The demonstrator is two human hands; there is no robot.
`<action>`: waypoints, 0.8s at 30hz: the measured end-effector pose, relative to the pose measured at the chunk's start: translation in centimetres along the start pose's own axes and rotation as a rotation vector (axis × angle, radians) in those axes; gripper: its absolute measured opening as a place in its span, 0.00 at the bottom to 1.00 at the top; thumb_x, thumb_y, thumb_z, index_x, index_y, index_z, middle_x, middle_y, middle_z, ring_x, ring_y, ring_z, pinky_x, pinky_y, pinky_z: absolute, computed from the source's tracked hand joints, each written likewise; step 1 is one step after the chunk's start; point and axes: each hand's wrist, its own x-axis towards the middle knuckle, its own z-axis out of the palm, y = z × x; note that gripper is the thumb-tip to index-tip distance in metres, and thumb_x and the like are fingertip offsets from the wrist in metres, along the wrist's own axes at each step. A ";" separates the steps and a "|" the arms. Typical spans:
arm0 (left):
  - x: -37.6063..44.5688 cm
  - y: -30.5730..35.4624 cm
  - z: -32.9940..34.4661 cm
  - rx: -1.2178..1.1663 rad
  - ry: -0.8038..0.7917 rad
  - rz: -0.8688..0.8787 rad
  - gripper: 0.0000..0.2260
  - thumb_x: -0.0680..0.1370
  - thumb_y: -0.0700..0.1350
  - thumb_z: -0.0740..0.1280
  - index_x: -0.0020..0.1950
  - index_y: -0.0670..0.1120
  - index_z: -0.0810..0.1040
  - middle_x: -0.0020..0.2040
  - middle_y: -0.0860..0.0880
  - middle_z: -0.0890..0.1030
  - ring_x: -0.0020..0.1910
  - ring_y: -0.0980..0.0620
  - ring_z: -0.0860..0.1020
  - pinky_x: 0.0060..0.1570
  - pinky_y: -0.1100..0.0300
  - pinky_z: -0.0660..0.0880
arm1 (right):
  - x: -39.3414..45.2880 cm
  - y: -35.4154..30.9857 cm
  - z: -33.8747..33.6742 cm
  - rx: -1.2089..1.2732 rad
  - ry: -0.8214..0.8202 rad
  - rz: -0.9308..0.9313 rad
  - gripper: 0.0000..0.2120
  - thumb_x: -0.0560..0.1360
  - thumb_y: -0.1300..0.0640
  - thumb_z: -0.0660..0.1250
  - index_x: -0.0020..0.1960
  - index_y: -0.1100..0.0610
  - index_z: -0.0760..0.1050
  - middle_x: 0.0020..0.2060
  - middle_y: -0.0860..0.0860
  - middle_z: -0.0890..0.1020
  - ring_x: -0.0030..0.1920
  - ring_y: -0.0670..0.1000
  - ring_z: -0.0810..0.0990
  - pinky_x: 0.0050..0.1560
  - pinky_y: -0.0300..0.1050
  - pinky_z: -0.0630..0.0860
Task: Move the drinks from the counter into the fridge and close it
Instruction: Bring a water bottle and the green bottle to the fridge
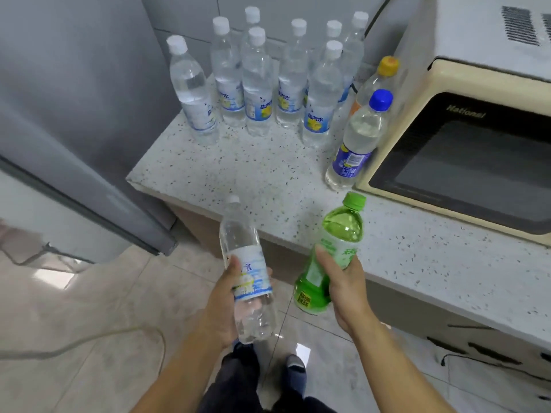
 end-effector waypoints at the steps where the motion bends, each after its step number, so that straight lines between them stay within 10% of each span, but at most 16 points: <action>1: -0.8 -0.8 -0.5 -0.023 0.019 0.001 0.28 0.72 0.60 0.64 0.57 0.36 0.79 0.42 0.39 0.84 0.35 0.45 0.84 0.36 0.53 0.82 | -0.5 0.6 0.1 -0.007 -0.028 0.015 0.11 0.70 0.49 0.74 0.50 0.52 0.81 0.42 0.52 0.86 0.44 0.52 0.85 0.46 0.46 0.82; 9: -8.6 -4.9 -7.1 -0.183 0.266 0.083 0.19 0.70 0.57 0.67 0.43 0.42 0.88 0.42 0.41 0.85 0.36 0.47 0.84 0.37 0.55 0.81 | -4.9 5.3 4.5 -0.136 -0.335 0.165 0.09 0.69 0.44 0.74 0.45 0.48 0.82 0.40 0.49 0.86 0.41 0.48 0.84 0.41 0.42 0.81; 24: -23.2 -4.0 -25.3 -0.526 0.623 0.405 0.31 0.71 0.55 0.68 0.66 0.35 0.74 0.46 0.40 0.83 0.40 0.45 0.84 0.38 0.53 0.82 | -16.9 11.7 26.0 -0.361 -0.841 0.310 0.21 0.67 0.46 0.77 0.55 0.55 0.77 0.43 0.52 0.86 0.43 0.51 0.85 0.40 0.44 0.81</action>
